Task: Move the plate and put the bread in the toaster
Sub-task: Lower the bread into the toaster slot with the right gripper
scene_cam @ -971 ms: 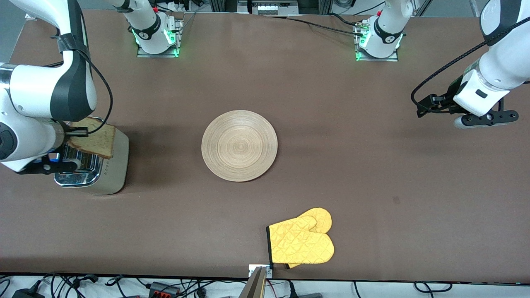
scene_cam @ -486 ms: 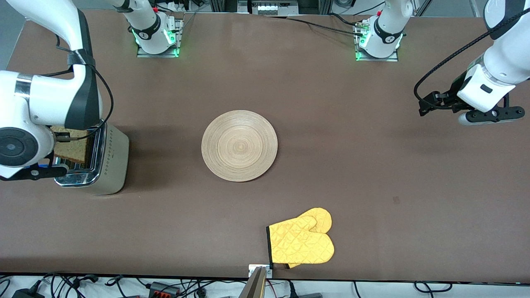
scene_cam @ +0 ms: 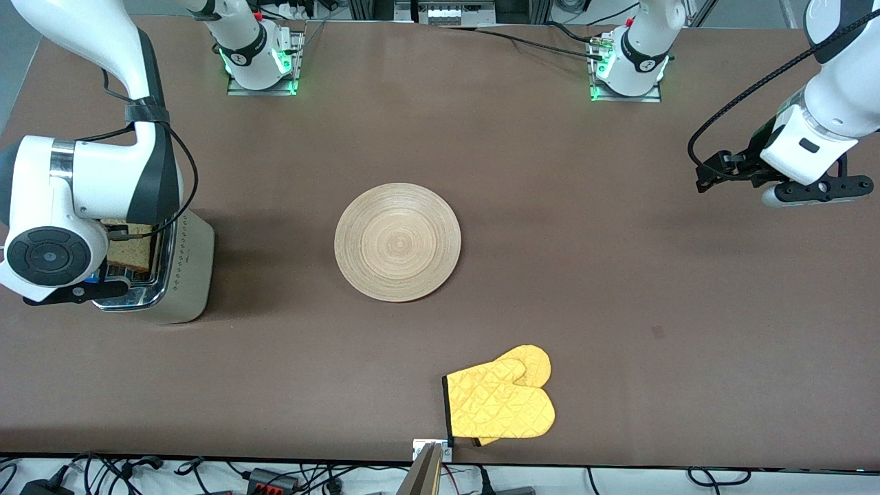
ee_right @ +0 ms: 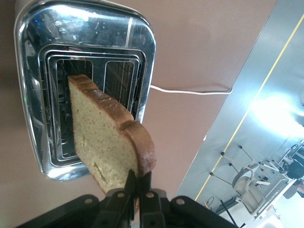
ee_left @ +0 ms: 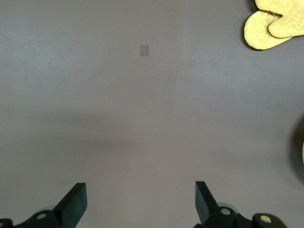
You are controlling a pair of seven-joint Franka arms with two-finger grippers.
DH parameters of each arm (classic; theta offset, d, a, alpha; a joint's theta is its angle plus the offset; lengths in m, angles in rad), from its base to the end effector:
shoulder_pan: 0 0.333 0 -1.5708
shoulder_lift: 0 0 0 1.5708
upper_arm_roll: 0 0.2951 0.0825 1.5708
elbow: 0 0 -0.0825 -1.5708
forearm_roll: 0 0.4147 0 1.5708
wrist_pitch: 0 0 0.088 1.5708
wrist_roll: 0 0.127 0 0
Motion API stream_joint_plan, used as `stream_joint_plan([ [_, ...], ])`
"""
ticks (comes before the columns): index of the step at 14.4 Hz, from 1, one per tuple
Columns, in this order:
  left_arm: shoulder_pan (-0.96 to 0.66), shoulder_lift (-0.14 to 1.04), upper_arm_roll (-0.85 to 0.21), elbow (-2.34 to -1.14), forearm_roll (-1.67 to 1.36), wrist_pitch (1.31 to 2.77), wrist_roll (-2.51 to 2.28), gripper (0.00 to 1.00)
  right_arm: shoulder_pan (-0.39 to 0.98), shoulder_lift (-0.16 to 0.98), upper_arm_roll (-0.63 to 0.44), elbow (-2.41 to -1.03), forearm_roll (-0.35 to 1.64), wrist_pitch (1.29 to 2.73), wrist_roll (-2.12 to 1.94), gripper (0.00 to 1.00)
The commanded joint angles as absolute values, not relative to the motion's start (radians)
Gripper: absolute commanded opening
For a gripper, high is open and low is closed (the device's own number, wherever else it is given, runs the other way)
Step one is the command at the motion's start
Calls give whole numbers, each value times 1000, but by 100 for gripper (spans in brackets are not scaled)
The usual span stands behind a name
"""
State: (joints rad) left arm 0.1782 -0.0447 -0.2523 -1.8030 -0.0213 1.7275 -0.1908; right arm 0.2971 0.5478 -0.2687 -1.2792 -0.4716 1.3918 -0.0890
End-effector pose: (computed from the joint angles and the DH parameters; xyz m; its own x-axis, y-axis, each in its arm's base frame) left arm 0.5744 -0.0468 0.5048 0.9922 0.1204 -0.0335 0.1205 -0.9927 0.0035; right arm 0.6777 -0.0106 0.3984 0.9068 -0.0002 -0.4215 0.2437 -0.8156 0.5248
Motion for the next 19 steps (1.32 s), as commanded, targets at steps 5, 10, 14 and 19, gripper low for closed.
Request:
stream_joint_plan([
  [5,183,-49,-255,-1790,-34,1709,-187,100,307,534,-272,-1299,-477,1408,-89,0],
  [10,49,-51,-140,-1755,-32,1658,-189,100,302,558,-270,-1302,-471,1422,-89,0],
  [14,29,-51,-115,-1755,-32,1658,-189,100,301,561,-270,-1313,-459,1442,-87,88],
  [19,46,-35,-127,-1755,-31,1667,-189,100,308,526,-272,-1272,-417,1465,-86,100],
])
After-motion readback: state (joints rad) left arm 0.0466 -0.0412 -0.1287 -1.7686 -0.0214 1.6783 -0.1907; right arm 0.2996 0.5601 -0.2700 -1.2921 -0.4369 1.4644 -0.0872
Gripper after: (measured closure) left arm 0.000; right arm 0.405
